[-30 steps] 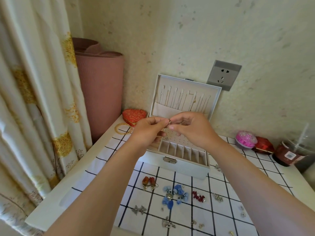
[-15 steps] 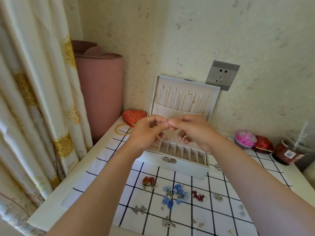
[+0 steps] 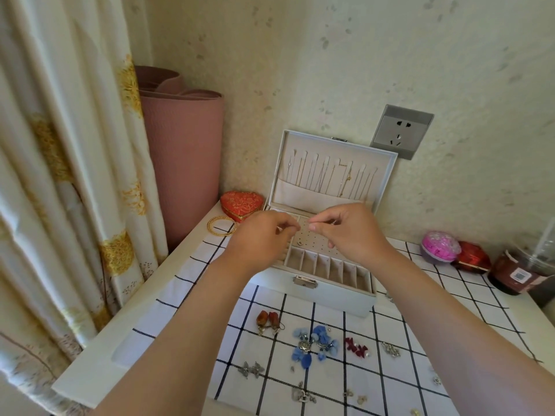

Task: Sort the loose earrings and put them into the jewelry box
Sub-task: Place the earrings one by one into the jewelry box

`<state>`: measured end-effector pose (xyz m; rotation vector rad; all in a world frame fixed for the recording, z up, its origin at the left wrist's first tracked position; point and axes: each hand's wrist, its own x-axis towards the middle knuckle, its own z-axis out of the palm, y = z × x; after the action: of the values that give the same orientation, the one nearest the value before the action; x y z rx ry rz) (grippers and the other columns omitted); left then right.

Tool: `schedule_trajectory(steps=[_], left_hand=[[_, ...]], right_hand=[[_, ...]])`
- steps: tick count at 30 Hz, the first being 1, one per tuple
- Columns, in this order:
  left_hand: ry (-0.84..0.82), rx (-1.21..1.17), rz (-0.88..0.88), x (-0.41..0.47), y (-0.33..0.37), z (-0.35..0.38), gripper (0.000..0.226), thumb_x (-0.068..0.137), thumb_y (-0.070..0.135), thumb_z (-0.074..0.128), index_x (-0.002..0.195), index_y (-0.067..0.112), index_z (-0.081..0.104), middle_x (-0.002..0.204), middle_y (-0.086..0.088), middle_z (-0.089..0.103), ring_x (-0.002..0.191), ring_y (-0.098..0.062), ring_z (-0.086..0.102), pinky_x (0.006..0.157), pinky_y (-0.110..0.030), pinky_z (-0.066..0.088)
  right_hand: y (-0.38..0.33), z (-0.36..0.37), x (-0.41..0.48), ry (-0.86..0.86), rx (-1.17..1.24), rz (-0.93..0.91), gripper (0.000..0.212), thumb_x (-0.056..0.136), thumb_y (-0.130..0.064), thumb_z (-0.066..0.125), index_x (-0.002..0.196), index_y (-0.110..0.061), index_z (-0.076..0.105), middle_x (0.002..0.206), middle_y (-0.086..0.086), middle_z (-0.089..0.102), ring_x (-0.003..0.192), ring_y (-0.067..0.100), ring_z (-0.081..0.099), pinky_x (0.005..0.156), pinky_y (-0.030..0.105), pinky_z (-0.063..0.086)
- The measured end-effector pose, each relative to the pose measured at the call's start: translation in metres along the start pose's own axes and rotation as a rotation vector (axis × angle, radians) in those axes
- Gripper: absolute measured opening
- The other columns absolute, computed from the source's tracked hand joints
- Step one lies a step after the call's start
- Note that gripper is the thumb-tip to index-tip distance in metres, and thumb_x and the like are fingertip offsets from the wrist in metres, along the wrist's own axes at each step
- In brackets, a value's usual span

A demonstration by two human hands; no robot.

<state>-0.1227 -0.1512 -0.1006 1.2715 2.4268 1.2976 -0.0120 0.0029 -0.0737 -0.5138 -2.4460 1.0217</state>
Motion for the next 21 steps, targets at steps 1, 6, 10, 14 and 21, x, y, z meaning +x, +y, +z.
schedule_trajectory(steps=[1, 6, 10, 14, 21], left_hand=[[-0.016, 0.089, 0.025, -0.001, -0.003, 0.002, 0.017, 0.095, 0.029, 0.060, 0.107, 0.030, 0.073, 0.105, 0.012, 0.069, 0.102, -0.006, 0.058, 0.090, -0.034, 0.052], [-0.030, 0.313, 0.167, -0.006, -0.011, 0.010, 0.024, 0.092, 0.035, 0.064, 0.114, 0.029, 0.071, 0.114, 0.009, 0.064, 0.114, -0.012, 0.047, 0.096, -0.031, 0.044], [0.003, 0.306, 0.193, -0.006, -0.016, 0.014, 0.023, 0.091, 0.036, 0.065, 0.111, 0.029, 0.072, 0.113, 0.010, 0.063, 0.112, -0.012, 0.046, 0.095, -0.031, 0.043], [-0.003, 0.290, 0.196, -0.004, -0.018, 0.015, 0.022, 0.090, 0.036, 0.066, 0.109, 0.029, 0.073, 0.111, 0.008, 0.063, 0.111, -0.013, 0.047, 0.096, -0.032, 0.042], [-0.012, 0.266, 0.163, -0.002, -0.018, 0.013, 0.022, 0.090, 0.033, 0.066, 0.112, 0.028, 0.069, 0.111, 0.008, 0.064, 0.113, -0.013, 0.047, 0.093, -0.029, 0.043]], right_hand=[[0.004, 0.003, 0.000, -0.004, -0.047, 0.015, 0.008, 0.084, -0.021, 0.079, 0.087, -0.028, 0.080, 0.081, -0.018, 0.073, 0.059, -0.010, 0.062, 0.063, 0.009, 0.045], [0.015, 0.020, 0.003, 0.032, -0.156, 0.015, 0.010, 0.084, -0.023, 0.077, 0.079, -0.032, 0.079, 0.079, -0.020, 0.073, 0.078, -0.006, 0.066, 0.077, 0.024, 0.055], [0.017, 0.034, 0.004, 0.061, -0.294, -0.034, 0.005, 0.085, -0.029, 0.074, 0.083, -0.034, 0.076, 0.082, -0.018, 0.072, 0.079, -0.001, 0.065, 0.075, 0.030, 0.056], [0.022, 0.034, 0.008, 0.033, -0.306, -0.096, 0.010, 0.086, -0.024, 0.073, 0.082, -0.033, 0.075, 0.082, -0.016, 0.071, 0.080, 0.002, 0.064, 0.071, 0.029, 0.054], [0.029, 0.022, 0.012, -0.114, -0.309, -0.172, 0.012, 0.086, -0.022, 0.072, 0.089, -0.031, 0.079, 0.090, -0.017, 0.066, 0.087, 0.001, 0.061, 0.079, 0.027, 0.050]])
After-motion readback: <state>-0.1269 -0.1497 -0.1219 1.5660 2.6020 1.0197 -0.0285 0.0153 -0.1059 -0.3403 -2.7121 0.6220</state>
